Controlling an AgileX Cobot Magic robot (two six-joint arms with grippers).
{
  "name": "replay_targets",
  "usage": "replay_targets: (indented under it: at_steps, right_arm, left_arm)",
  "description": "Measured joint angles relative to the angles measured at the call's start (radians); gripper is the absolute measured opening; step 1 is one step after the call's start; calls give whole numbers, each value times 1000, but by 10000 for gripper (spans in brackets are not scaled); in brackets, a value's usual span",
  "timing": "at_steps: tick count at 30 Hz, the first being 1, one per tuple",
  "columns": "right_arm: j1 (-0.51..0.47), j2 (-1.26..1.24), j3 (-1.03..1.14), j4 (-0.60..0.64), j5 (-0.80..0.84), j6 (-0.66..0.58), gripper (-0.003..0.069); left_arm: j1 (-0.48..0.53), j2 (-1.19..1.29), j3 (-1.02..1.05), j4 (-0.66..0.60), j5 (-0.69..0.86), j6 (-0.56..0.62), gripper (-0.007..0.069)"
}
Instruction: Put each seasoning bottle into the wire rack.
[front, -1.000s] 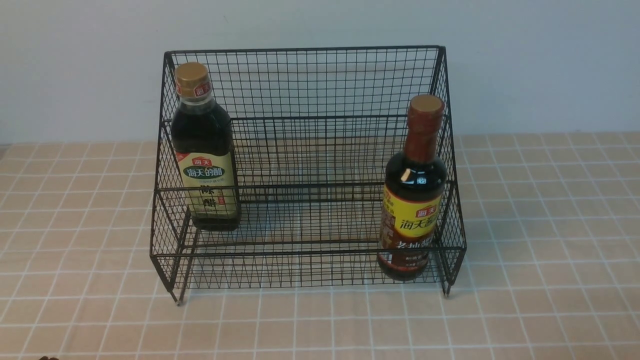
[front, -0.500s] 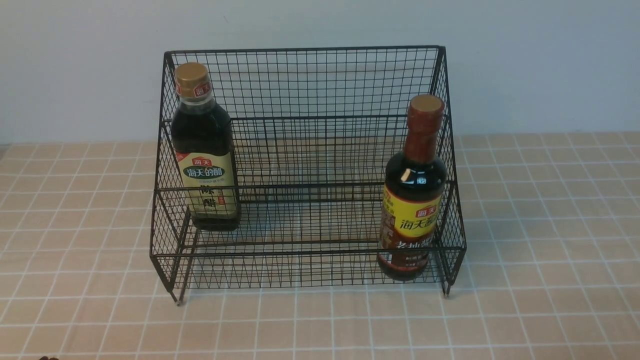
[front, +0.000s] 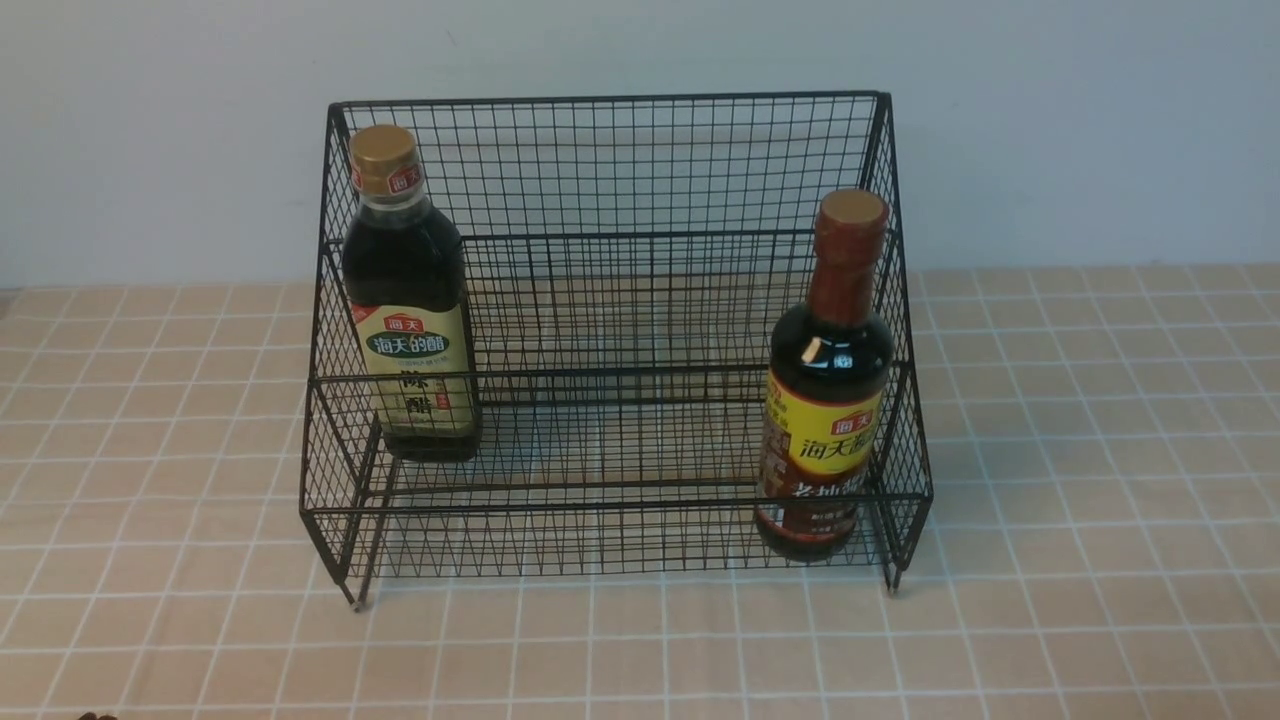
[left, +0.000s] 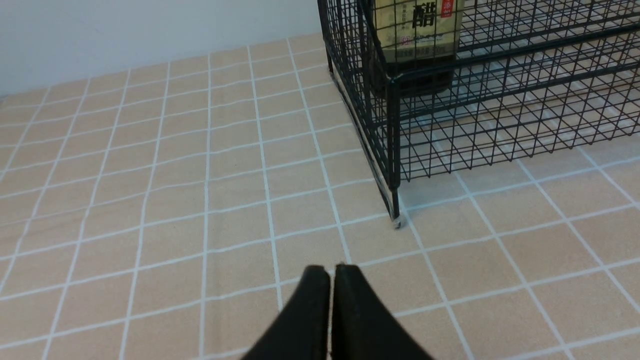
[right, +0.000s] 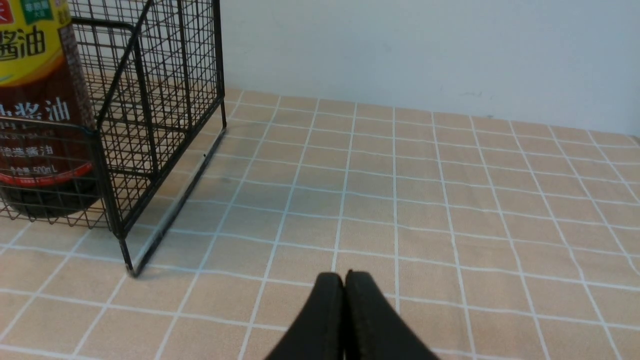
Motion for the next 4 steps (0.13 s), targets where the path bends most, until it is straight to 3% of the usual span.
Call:
replay_targets:
  at_steps: [4]
  right_arm:
    - [0, 0, 0, 0, 0, 0, -15]
  left_arm:
    - [0, 0, 0, 0, 0, 0, -7]
